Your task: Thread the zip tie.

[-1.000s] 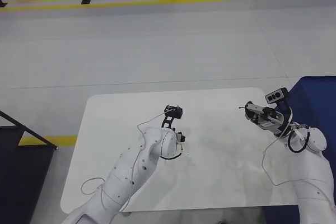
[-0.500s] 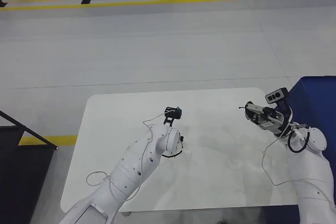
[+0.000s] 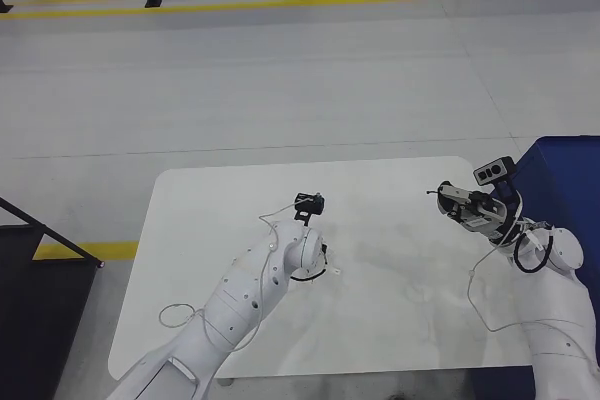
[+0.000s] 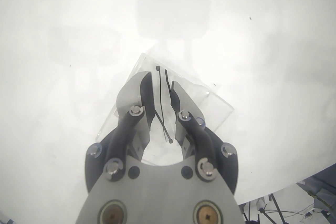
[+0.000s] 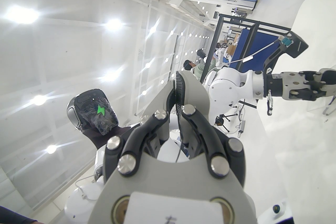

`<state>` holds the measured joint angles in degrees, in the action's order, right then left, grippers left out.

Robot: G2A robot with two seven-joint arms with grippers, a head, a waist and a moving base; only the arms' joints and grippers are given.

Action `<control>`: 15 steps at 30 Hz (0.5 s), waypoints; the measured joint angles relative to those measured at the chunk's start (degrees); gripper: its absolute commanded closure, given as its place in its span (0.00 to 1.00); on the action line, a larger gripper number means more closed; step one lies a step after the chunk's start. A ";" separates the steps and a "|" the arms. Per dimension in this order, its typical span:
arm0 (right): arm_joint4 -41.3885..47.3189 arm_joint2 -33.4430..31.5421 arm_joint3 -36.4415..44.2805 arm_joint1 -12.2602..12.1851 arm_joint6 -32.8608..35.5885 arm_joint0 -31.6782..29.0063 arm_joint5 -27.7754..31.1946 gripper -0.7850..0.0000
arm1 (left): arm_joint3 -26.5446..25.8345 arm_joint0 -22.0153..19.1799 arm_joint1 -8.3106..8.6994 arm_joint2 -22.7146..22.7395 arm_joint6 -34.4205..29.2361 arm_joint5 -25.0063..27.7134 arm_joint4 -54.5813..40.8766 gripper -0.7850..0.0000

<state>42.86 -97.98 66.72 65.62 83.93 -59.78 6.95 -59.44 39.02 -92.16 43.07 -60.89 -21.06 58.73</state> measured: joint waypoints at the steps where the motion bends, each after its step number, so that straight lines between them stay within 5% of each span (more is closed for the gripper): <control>1: 0.00 0.00 0.00 0.00 0.00 0.00 0.00 1.00 | 0.12 -0.02 -0.06 0.04 0.07 0.00 0.02 0.84; 15: 0.00 0.00 0.00 0.00 0.00 0.00 0.00 1.00 | 1.42 -0.09 -0.86 0.76 1.17 -0.45 1.01 0.89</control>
<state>42.86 -97.98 66.72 65.62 83.93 -59.78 6.95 -58.02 38.93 -93.02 43.83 -59.72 -21.52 59.74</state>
